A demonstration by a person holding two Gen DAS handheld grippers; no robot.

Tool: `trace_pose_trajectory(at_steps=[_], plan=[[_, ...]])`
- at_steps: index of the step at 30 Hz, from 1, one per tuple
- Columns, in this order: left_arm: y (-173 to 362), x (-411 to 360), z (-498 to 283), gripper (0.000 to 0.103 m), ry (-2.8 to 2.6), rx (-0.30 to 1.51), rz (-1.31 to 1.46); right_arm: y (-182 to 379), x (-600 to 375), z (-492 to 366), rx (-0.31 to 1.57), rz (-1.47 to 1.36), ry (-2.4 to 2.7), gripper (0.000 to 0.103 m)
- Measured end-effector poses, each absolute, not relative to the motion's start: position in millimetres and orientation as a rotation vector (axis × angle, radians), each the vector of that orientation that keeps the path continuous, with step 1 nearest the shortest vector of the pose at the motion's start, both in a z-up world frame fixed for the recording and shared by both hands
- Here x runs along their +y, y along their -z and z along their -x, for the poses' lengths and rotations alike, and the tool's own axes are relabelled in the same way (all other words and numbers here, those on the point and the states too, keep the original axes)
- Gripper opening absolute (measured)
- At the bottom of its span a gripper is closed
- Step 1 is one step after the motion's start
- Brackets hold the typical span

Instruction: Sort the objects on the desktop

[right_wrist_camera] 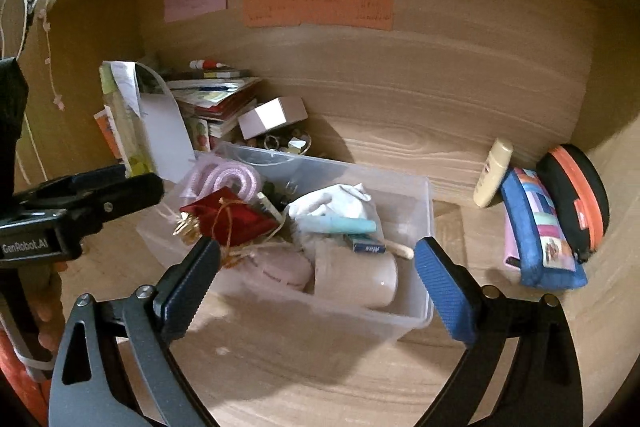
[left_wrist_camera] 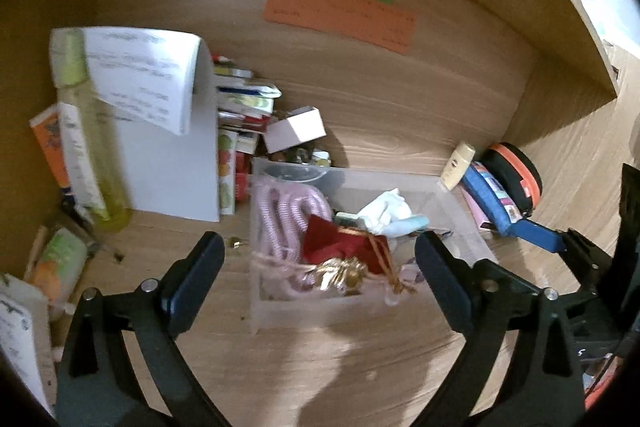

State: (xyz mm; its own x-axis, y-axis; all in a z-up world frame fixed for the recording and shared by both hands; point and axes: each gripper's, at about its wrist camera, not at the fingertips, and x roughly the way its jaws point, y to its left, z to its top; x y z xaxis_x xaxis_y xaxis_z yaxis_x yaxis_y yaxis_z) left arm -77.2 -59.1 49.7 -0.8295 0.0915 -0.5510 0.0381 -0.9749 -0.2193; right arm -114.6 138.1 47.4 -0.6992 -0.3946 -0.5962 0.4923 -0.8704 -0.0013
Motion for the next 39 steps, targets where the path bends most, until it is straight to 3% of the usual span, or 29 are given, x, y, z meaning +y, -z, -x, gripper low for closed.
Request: trace_pose_trajectory(at_steps=[18,39], plan=[[-35,-22,22,0.1,-3.113,-0.116,0.858,-39,164,65,0.179,-0.772,2.589,0.098],[-11,-5,27,0.1,-3.116,-0.097,0.95,-26,178,59,0.145,-0.786,2.592,0.098]])
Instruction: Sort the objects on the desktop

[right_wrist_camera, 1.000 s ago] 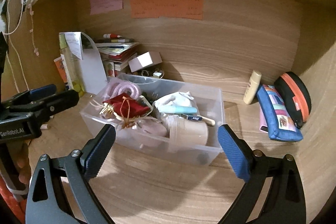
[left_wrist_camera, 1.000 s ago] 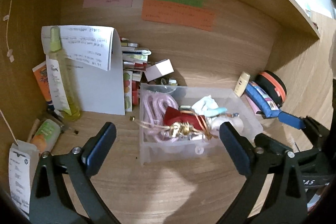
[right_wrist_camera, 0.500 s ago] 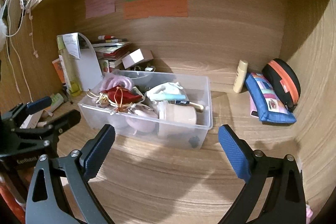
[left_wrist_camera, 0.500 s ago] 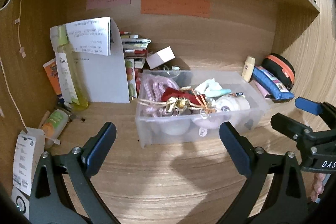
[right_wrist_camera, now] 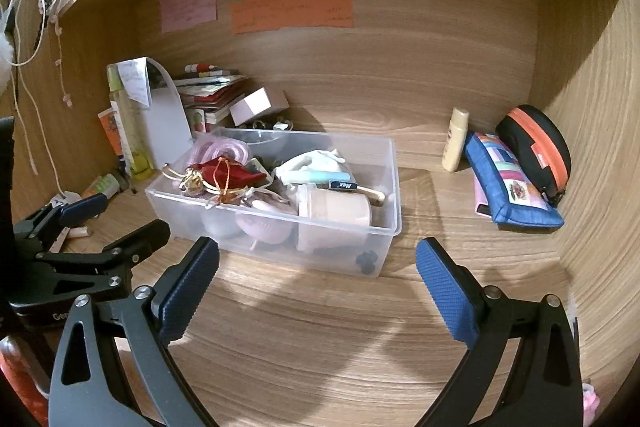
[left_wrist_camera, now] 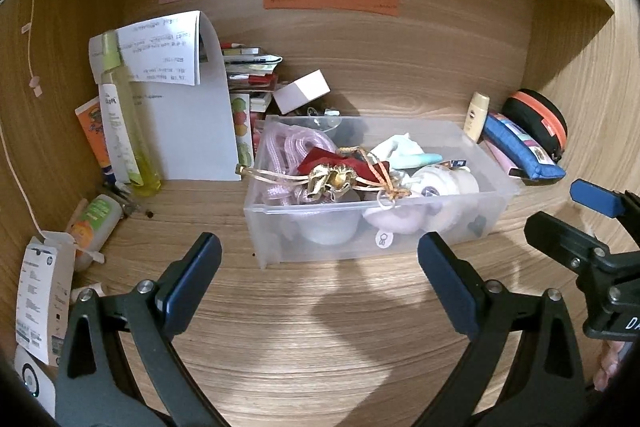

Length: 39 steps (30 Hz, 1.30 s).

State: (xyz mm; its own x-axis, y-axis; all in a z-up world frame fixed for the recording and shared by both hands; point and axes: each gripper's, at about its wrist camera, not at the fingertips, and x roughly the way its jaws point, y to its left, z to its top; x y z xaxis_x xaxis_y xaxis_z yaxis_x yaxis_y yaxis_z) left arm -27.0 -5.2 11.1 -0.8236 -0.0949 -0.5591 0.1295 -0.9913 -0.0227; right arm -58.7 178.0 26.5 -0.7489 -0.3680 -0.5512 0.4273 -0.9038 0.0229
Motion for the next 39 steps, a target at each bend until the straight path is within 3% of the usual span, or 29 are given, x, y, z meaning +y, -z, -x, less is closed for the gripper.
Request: trace_pose_trajectory(at_steps=[39], plan=[[-13,-8,27,0.1,2.9,0.09,-0.884,-26,163,52,0.21,-0.777,2.567,0.099]])
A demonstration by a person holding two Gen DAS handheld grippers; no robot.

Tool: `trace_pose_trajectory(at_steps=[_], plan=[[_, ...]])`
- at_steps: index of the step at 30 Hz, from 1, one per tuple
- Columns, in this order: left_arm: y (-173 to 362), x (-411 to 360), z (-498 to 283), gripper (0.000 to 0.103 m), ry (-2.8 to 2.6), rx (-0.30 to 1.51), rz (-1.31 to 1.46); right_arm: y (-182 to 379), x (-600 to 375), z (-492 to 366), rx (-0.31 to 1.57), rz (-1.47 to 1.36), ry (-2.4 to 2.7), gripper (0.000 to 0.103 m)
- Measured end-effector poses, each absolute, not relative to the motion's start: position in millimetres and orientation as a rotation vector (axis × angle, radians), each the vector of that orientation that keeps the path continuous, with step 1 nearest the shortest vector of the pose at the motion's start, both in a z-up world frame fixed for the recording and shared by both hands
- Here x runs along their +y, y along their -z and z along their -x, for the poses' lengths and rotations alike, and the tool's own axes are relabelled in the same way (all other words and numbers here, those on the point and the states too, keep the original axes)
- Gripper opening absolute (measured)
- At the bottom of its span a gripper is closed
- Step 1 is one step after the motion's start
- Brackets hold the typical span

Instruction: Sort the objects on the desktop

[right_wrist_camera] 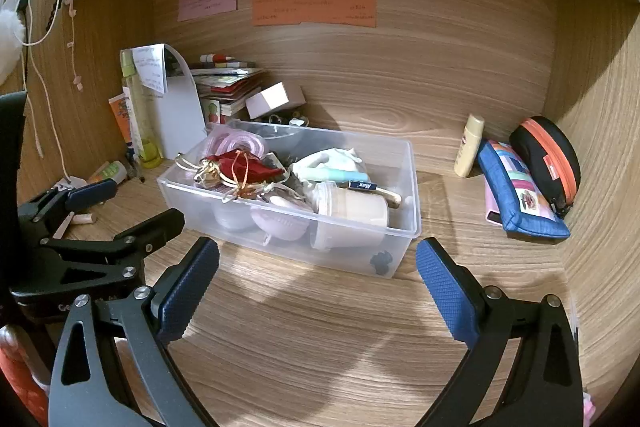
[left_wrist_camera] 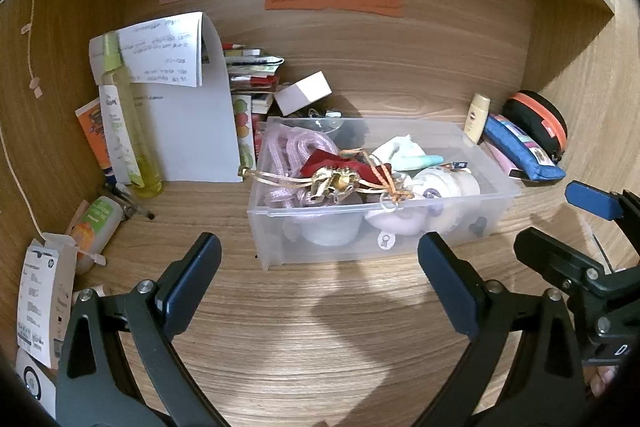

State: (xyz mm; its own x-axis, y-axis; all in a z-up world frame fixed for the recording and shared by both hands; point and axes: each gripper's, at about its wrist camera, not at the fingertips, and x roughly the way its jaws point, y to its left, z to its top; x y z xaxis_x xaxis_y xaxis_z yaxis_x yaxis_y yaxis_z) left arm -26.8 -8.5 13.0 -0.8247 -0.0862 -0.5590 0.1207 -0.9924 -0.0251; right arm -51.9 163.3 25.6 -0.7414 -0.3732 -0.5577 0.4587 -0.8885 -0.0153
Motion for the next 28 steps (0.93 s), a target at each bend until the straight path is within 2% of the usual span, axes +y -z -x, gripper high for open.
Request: trace_pose_trajectory(at_steps=[28], plan=[[-17.0,-6.0,23.9,0.1,2.928,0.072,-0.841,-25.7,162.7,54.1,0.184,-0.791,2.556,0.099]])
